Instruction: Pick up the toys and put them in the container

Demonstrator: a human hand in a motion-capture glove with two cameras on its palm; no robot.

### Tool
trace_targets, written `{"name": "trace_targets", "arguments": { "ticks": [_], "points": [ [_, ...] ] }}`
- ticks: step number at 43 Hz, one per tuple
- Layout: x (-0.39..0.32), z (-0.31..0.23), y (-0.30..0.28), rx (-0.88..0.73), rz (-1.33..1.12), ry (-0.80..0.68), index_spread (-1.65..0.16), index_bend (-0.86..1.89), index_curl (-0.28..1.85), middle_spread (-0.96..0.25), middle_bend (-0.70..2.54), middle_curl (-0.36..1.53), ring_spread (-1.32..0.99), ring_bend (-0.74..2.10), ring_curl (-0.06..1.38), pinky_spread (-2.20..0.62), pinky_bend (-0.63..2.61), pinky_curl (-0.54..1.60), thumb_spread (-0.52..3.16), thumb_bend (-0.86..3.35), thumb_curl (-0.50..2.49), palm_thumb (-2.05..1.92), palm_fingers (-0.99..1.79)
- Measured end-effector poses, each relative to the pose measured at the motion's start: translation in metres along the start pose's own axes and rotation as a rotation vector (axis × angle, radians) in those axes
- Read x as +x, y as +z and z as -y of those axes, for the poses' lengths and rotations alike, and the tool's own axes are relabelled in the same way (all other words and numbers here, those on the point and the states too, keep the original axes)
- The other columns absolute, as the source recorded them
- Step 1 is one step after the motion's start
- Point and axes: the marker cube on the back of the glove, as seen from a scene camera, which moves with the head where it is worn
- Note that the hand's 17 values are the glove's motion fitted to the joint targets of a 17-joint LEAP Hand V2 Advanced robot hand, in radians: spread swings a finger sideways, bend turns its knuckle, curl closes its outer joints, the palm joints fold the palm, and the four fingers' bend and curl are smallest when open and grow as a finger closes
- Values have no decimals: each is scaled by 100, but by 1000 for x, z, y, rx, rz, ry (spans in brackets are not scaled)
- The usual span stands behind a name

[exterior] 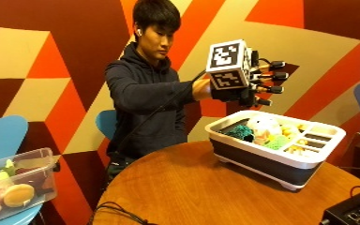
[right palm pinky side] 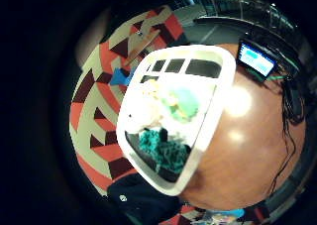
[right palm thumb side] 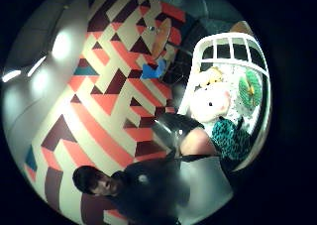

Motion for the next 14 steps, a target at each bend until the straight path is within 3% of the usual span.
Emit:
{"name": "trace_targets", "arguments": {
  "ticks": [14],
  "points": [
    [10, -49, -56, 61, -96, 17, -24, 12, 22, 1, 9, 21, -2, 13, 18, 4, 61, 37, 110, -2, 31, 14, -34]
  ]
}}
